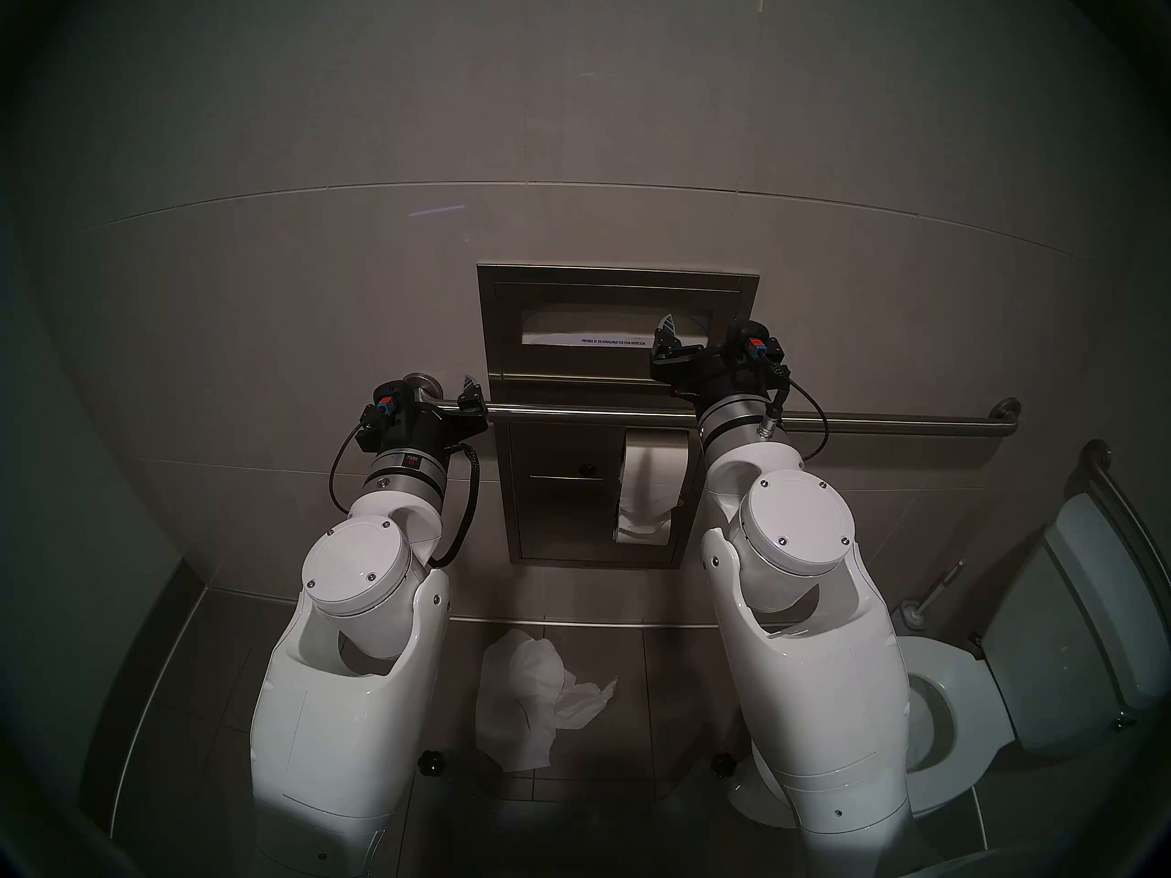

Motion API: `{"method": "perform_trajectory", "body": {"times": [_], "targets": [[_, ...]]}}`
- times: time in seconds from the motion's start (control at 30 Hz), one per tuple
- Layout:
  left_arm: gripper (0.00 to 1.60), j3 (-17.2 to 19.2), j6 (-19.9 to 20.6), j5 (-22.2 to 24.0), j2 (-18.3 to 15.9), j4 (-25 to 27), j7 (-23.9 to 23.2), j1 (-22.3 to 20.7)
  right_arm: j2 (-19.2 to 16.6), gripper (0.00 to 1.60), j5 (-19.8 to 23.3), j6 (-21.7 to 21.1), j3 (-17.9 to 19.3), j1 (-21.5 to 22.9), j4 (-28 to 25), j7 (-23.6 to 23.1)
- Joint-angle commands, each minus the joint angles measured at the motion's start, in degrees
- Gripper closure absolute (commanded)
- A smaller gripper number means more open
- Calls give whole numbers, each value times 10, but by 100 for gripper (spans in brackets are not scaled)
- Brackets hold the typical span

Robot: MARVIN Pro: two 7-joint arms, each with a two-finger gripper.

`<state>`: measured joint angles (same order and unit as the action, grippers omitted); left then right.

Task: Take out a toilet seat cover

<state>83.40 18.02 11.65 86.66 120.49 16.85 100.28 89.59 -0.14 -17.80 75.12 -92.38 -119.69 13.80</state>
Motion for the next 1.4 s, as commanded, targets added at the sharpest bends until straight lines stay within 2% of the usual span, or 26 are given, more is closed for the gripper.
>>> {"method": "perform_trajectory", "body": {"times": [0.0, 0.2, 0.4, 1.1, 1.37], "targets": [[0, -1, -5, -1, 1, 17, -2, -10, -12, 0, 3, -1, 11, 12, -7, -14], [0, -1, -5, -1, 2, 17, -3, -10, -17, 0, 12, 4, 17, 34, 30, -39], [0, 0, -4, -3, 3, 17, -4, -10, -7, 0, 28, 19, 23, 77, 98, -56], [0, 2, -4, -6, 7, 14, -7, -10, 23, 0, 36, 58, 77, 163, 205, -141], [0, 3, -3, -7, 9, 13, -8, -10, 33, 0, 35, 64, 79, 203, 261, -163]]}}
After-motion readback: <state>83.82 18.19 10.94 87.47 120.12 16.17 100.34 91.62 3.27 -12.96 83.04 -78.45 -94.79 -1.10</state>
